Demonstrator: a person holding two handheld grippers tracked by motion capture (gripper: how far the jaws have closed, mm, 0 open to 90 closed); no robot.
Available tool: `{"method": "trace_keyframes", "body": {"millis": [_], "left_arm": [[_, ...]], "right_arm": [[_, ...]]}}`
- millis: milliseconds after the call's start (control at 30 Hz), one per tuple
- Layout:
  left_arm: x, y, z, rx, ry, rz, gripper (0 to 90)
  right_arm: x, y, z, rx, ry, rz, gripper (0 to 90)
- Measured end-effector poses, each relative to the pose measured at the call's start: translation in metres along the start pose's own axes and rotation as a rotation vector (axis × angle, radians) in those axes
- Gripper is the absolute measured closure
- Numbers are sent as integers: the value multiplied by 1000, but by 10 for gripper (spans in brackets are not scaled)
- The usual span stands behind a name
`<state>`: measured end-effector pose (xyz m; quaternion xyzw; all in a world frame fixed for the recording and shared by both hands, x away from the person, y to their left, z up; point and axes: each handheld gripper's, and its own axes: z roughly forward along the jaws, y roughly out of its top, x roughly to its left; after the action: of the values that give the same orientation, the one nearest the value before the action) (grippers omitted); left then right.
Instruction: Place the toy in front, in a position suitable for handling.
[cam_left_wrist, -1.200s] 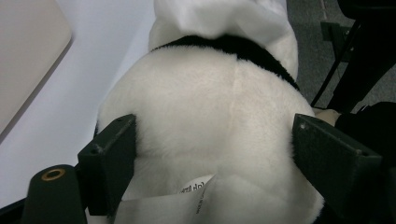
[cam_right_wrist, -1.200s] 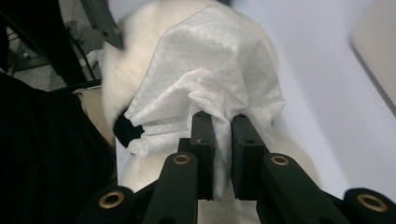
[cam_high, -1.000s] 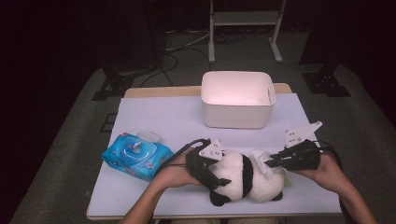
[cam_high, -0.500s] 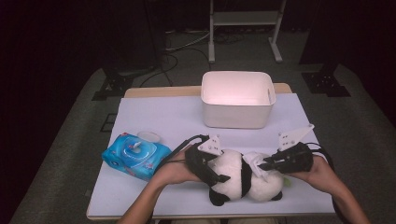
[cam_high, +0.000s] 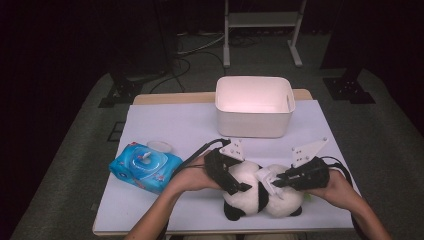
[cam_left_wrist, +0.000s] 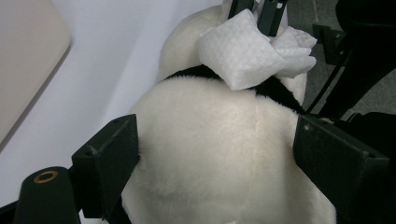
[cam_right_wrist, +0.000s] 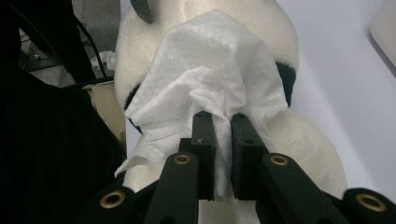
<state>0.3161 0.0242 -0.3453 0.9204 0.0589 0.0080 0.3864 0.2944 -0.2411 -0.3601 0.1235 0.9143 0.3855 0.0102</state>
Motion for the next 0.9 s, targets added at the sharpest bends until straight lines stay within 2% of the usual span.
{"method": "trace_keyframes", "body": {"millis": [267,467,567,733,900], "left_arm": [[0,-2,3,13,-17,3,147],[-2,-3,3,12,-17,8,148],[-3,-1,1,7,-19,9,146],[-2,1,1,18,-14,-12,108],[1,3,3,24,-24,-32,103]], "right_arm": [[-4,-2,-15,-1,-20,-3,809],[-11,-10,-25,5,-55,30,808],[-11,-15,-23,0,-40,46,808],[-4,-13,-13,-4,-33,11,812],[-1,-14,-12,-1,-27,3,812]]}}
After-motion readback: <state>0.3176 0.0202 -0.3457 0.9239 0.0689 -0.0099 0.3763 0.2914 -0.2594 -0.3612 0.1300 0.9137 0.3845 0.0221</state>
